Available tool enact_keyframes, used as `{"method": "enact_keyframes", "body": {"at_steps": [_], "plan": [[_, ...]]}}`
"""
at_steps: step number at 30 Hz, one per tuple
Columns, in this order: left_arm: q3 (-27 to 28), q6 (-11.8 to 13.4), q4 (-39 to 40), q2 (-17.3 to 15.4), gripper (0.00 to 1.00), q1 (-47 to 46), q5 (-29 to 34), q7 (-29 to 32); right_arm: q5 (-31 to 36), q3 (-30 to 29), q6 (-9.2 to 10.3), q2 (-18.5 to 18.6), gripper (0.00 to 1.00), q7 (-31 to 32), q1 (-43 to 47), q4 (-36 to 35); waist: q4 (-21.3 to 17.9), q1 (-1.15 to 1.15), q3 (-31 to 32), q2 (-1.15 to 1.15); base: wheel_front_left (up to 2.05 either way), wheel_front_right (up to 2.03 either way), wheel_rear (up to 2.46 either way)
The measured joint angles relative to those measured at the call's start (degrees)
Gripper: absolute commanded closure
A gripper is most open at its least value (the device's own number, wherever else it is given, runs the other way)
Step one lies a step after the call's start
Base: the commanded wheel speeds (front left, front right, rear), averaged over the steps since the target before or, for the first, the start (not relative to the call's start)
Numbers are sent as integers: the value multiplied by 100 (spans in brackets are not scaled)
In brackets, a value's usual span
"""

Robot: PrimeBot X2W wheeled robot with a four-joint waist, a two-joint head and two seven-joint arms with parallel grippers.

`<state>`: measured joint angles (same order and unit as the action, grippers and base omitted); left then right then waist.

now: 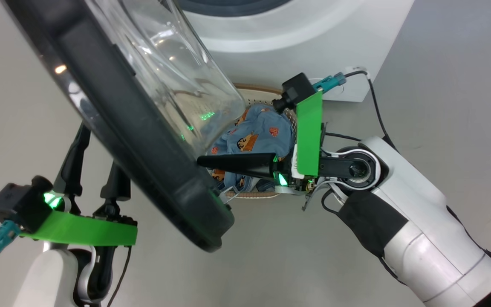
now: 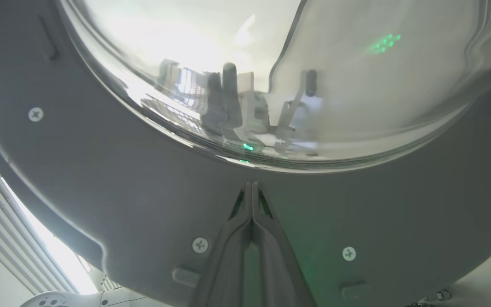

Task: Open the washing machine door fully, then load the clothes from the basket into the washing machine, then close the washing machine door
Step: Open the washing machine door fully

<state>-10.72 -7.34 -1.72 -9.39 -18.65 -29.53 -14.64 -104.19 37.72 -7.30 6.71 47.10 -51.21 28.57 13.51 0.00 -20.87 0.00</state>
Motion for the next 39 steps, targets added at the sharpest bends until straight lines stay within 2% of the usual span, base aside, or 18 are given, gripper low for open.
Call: {"method": "enact_keyframes", "body": {"at_steps": [22,26,33,34,35,39], "plan": [[125,0,-167,-53,0,542,118,0,-1166,245,0,1213,100,-1626,1277,-1505,-274,0,818,0,0,0,0],[204,0,-178,-55,0,740,157,0,-1363,229,0,1339,100,-1969,1606,-1790,-358,0,981,0,0,0,0],[341,1,-169,-86,0,982,177,0,-1410,3,0,1349,100,-2588,2092,-2145,-634,0,1162,0,0,0,0],[353,1,-165,-91,0,1002,205,0,-1359,-44,0,1338,72,-2719,2138,-2149,-678,0,1179,0,0,0,0],[365,0,-166,-97,0,1026,226,0,-1296,-101,0,1330,0,-2840,2180,-2149,-722,0,1195,0,0,0,0],[363,1,-164,-100,0,1038,260,0,-1002,-185,0,1311,0,-3119,2230,-2147,-859,0,1251,0,0,0,0]]}}
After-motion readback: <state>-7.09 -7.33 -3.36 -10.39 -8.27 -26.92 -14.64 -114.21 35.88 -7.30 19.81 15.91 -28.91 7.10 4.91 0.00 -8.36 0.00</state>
